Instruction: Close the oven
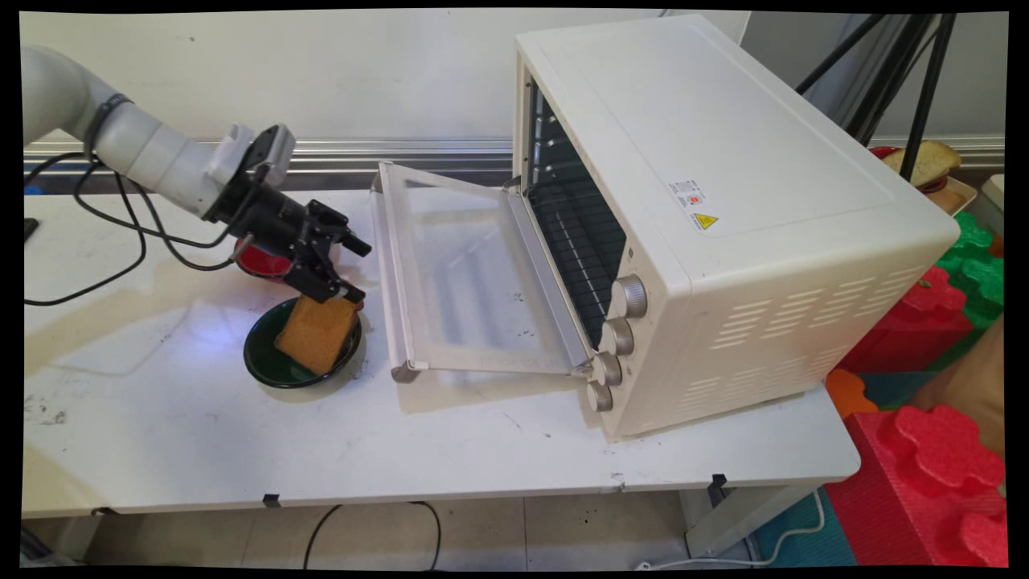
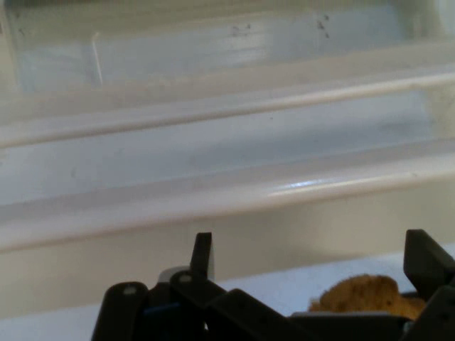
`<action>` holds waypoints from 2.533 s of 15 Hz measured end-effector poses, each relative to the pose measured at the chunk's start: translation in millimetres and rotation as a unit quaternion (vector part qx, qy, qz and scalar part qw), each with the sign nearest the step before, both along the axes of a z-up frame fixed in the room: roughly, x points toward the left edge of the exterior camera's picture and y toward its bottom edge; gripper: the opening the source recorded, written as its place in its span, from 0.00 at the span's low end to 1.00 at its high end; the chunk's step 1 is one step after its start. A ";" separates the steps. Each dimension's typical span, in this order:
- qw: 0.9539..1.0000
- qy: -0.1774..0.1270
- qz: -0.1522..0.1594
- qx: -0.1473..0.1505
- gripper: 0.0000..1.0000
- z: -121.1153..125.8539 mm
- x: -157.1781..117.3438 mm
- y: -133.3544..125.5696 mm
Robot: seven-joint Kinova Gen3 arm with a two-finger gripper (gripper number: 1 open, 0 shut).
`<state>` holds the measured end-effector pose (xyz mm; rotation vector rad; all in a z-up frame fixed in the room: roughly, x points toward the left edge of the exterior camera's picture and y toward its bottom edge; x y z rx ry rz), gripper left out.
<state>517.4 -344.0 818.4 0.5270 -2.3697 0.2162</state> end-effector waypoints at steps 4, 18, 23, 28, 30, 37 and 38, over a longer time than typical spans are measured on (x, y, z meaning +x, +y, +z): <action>1.000 0.003 0.000 -0.002 0.00 -8.7 -7.7 -7.4; 0.998 0.051 0.008 -0.023 0.00 -16.3 -21.9 -19.8; 0.992 0.115 0.011 -0.051 0.00 3.3 -30.0 -30.3; 0.985 0.156 0.014 -0.072 0.00 19.9 -39.6 -43.2; 0.982 0.170 0.015 -0.079 0.00 25.8 -43.6 -48.5; 0.976 0.196 0.013 -0.093 0.00 38.7 -55.3 -64.7; 0.976 0.198 0.011 -0.094 0.00 40.4 -55.4 -65.6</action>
